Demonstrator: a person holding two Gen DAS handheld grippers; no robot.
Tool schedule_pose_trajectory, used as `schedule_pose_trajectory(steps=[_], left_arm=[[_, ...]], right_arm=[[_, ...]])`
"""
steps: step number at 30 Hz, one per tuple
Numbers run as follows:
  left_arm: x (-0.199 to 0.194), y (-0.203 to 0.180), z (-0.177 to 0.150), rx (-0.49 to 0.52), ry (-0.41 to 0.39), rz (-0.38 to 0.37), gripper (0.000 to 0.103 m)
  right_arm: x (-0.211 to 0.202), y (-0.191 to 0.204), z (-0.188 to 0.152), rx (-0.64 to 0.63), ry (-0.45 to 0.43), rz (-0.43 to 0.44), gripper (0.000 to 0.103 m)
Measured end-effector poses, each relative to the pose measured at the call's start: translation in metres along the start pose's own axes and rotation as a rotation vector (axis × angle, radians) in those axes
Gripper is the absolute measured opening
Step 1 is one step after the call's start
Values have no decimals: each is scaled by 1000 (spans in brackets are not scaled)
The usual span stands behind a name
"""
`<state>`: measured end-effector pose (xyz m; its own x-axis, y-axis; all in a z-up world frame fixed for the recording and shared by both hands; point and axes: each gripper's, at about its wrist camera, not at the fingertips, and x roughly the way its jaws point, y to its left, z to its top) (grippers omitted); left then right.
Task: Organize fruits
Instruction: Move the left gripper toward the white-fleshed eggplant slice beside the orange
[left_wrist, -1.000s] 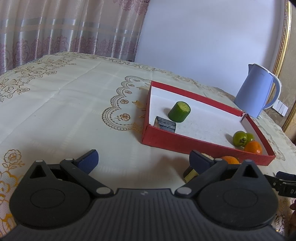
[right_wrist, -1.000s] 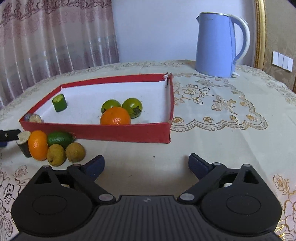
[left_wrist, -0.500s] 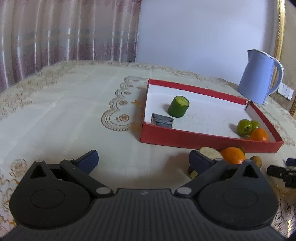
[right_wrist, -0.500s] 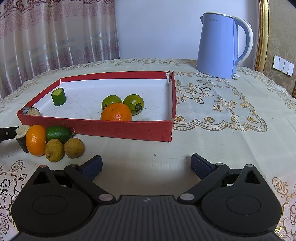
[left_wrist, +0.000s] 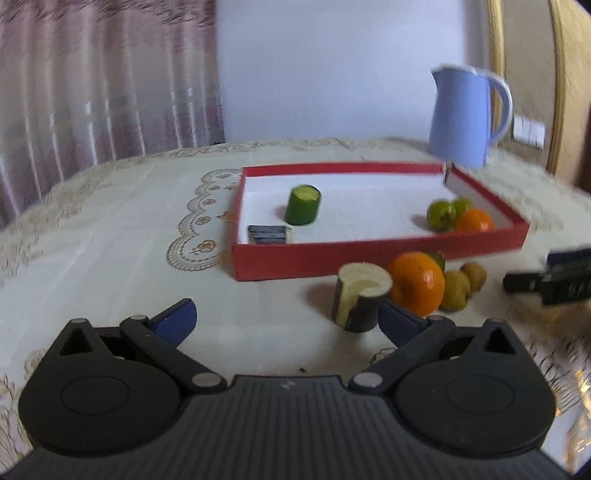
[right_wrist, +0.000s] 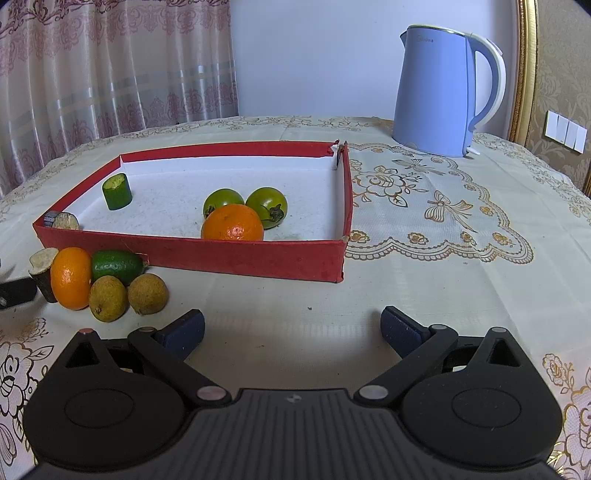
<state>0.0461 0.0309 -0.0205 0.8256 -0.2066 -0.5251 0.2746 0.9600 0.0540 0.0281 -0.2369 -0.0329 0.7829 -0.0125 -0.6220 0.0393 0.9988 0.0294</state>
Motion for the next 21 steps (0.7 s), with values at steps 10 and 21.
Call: schedule_pose_trajectory(steps=[10, 21], left_arm=[[19, -17, 10, 134, 40, 17, 103], [27, 3, 15, 79, 69, -178, 66]], right_arm=[[0, 0, 0, 0, 0, 0, 102], [0, 1, 0, -2, 0, -2, 102]])
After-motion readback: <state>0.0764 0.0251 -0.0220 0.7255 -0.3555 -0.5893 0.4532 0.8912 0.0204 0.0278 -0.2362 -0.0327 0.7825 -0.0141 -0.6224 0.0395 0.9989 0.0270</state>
